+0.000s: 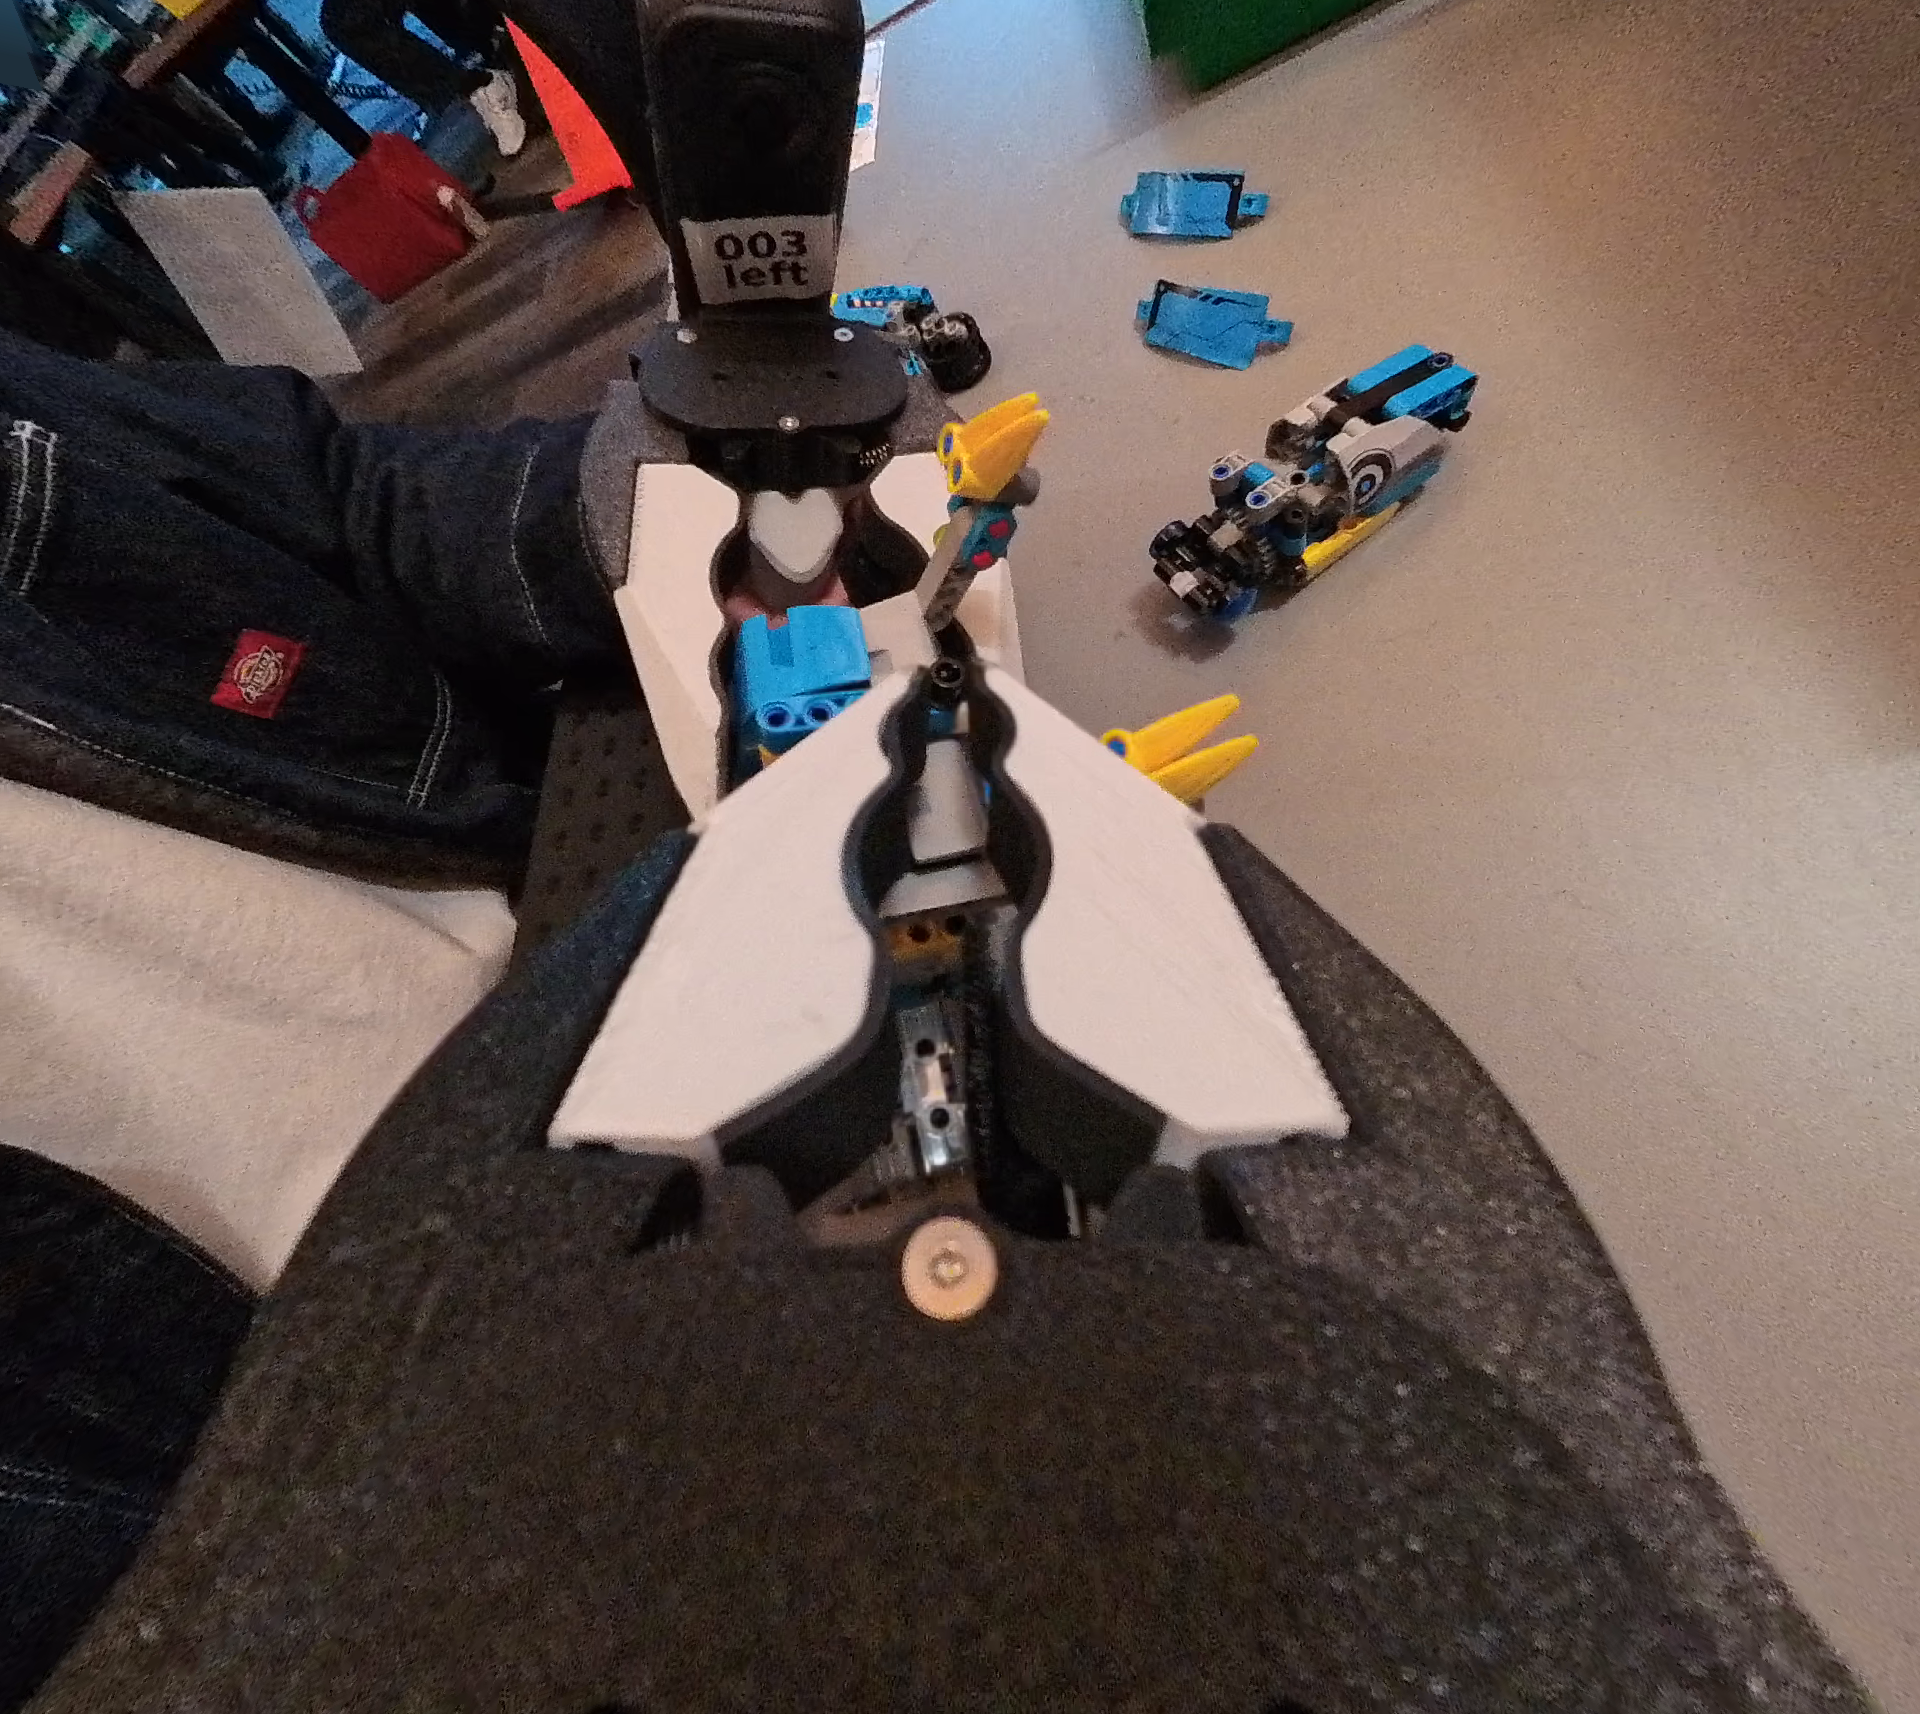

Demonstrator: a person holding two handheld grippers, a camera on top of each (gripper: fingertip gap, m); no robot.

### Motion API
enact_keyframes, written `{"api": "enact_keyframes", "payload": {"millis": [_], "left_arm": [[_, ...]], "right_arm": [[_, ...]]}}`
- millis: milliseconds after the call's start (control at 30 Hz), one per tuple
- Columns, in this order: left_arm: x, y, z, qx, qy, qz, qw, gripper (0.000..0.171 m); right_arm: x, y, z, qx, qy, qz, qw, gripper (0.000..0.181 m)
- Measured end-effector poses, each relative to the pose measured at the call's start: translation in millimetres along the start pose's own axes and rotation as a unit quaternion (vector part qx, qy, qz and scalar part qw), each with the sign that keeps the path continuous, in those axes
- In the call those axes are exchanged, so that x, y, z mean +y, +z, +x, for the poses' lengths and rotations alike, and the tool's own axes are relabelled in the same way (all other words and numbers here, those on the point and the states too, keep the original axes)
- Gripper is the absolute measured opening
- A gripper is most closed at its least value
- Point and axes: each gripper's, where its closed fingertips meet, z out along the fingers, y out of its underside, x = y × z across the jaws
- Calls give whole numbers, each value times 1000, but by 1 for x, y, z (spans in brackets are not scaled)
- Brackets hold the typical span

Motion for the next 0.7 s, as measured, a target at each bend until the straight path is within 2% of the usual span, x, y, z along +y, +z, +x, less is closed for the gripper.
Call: {"api": "enact_keyframes", "payload": {"millis": [200,333,533,600,633,667,700], "left_arm": [[0,0,0,4,-3,-1,1000,61],[0,0,-1,7,-11,1,1000,61],[0,-2,-4,2,-23,6,1000,62],[-1,-2,-5,-2,-23,7,1000,62],[0,-2,-6,-4,-22,4,1000,62],[3,-1,-4,2,-21,-5,1000,63],[6,2,1,15,-22,-11,1000,62]], "right_arm": [[1,2,-2,-33,34,34,998,5],[0,3,-1,-26,37,42,998,3],[-14,-1,0,-60,95,162,980,0],[-18,-2,-1,-40,68,161,984,0],[-36,-13,-6,-58,68,219,972,1],[-65,-47,-12,-119,101,313,937,2],[-80,-73,-6,-102,86,344,930,1]]}}
